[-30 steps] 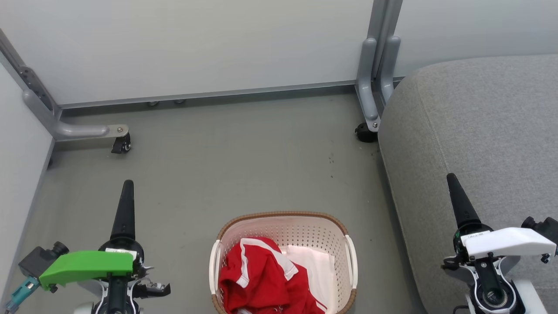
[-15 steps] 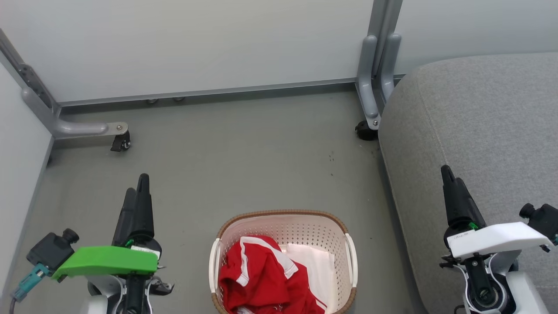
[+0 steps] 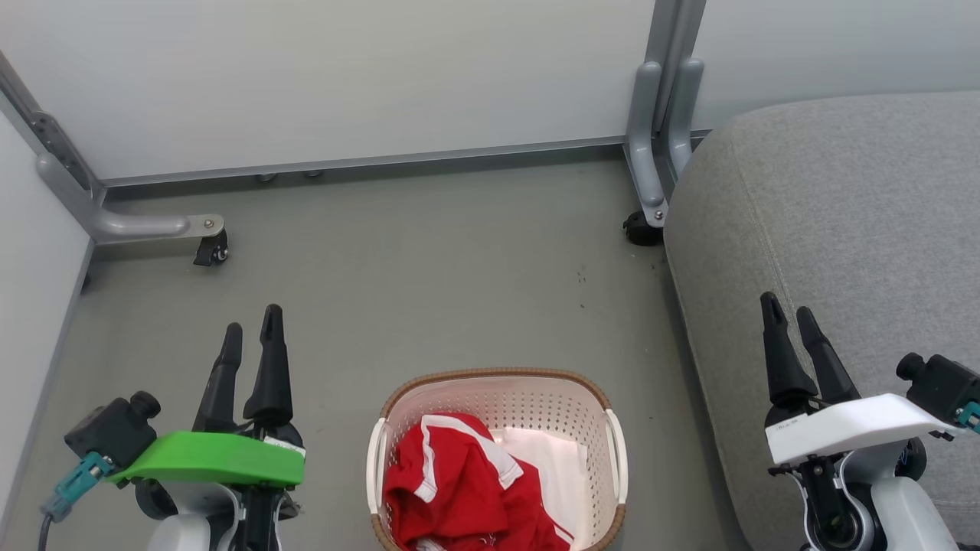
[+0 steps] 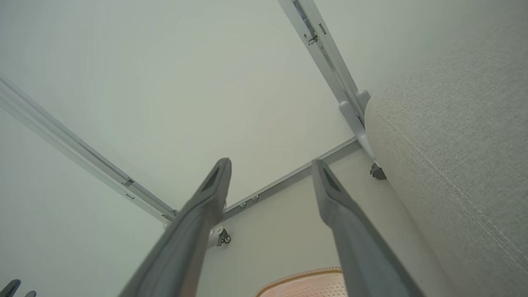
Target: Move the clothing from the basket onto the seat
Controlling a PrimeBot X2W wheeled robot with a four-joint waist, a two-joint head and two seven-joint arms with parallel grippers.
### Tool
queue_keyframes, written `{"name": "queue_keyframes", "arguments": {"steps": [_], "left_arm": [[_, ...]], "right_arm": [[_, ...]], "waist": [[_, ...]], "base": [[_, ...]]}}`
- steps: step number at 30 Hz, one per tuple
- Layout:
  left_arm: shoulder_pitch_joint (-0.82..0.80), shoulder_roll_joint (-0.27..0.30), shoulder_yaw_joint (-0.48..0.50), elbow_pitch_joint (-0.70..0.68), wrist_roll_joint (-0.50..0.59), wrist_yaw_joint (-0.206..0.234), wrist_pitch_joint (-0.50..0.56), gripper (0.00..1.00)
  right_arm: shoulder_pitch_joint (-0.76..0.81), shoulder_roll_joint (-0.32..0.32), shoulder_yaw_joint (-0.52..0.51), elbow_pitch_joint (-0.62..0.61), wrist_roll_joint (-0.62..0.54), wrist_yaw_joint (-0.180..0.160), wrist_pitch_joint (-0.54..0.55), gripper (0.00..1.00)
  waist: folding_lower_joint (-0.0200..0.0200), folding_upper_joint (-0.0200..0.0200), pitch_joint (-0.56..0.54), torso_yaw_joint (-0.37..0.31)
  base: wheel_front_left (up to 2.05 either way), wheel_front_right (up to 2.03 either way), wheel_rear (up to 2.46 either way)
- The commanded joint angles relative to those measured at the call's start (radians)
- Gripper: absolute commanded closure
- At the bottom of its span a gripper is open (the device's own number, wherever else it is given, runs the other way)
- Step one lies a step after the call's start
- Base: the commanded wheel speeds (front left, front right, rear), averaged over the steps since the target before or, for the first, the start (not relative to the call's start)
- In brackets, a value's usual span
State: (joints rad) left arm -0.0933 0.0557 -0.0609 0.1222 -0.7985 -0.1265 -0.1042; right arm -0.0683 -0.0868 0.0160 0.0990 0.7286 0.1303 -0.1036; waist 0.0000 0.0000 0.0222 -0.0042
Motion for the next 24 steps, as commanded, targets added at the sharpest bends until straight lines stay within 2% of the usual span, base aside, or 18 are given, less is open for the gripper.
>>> {"name": "queue_keyframes", "arguments": {"steps": [1,24], "left_arm": [[-0.008,0.012,0.000,-0.013,0.036,-0.004,-0.010,0.00],[0.018,-0.002,0.002,0.034,0.307,-0.005,-0.071,0.00]], "right_arm": [[-0.004,-0.008,0.005,-0.010,-0.035,0.000,-0.011,0.00],[0.006,-0.003,0.033,0.029,-0.287,0.000,-0.071,0.00]], "waist": [[0.0000,0.0000,-0.001,0.000],[0.0000,0.0000,-0.004,-0.004]], "base": [[0.00,0.00,0.00],[0.00,0.00,0.00]]}}
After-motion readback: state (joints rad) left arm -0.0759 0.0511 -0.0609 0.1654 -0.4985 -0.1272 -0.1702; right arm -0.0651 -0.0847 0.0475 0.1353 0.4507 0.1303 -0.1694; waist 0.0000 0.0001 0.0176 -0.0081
